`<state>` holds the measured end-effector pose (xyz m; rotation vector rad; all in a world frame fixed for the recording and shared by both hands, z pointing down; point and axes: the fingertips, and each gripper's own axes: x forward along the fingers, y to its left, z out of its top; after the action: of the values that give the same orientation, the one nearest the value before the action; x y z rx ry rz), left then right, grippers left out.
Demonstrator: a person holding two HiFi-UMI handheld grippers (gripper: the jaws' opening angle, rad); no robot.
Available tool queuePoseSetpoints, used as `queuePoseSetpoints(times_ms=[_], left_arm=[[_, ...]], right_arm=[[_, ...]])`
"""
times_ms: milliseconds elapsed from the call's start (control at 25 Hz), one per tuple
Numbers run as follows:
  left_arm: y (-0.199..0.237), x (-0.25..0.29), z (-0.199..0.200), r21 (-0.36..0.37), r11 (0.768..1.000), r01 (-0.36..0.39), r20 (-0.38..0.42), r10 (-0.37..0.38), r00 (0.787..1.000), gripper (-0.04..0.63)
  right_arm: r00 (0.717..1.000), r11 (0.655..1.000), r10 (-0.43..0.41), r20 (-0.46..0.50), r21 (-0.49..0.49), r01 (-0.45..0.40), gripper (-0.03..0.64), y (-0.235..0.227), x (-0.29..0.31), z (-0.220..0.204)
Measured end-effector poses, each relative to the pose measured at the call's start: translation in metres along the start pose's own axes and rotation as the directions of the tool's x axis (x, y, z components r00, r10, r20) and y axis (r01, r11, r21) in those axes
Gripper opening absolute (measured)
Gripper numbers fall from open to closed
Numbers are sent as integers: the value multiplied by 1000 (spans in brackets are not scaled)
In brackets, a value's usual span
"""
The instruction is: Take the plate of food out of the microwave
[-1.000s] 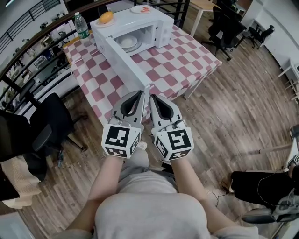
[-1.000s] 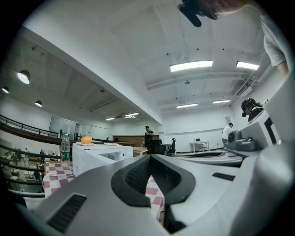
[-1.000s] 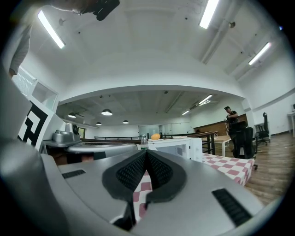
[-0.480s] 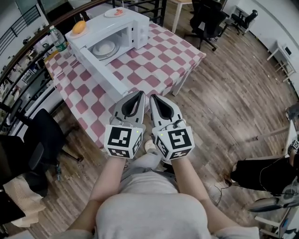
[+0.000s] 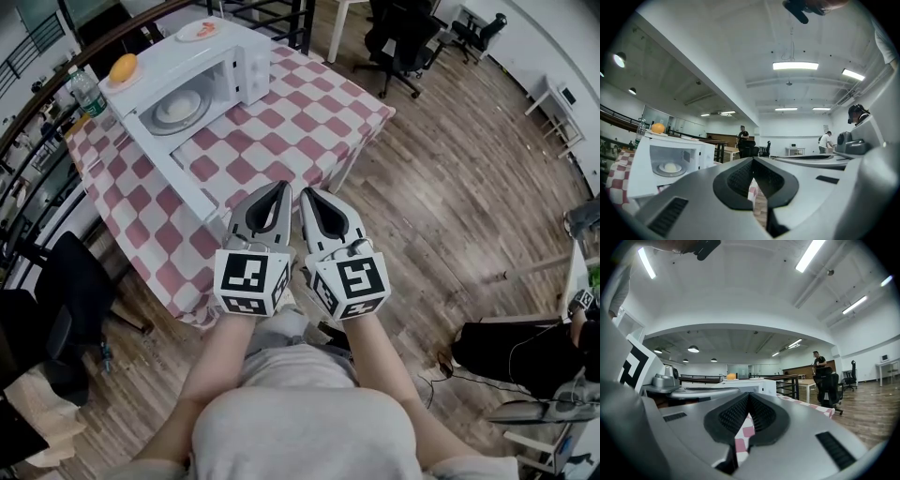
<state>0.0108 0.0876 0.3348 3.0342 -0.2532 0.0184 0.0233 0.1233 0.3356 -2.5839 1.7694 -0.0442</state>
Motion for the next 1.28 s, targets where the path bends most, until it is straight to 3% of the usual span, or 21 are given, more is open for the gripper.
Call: queuePoseSetpoints(times_ms=[640, 1280], left_arm=[[14, 114, 12, -27, 999, -36, 30, 37, 999, 2], [79, 130, 6, -73, 984, -162, 27, 164, 986, 2]], right_arm=[[999, 1000, 19, -26, -17, -20, 23, -93, 66, 3], [995, 997, 68, -73, -33, -70, 23, -96, 120, -9]])
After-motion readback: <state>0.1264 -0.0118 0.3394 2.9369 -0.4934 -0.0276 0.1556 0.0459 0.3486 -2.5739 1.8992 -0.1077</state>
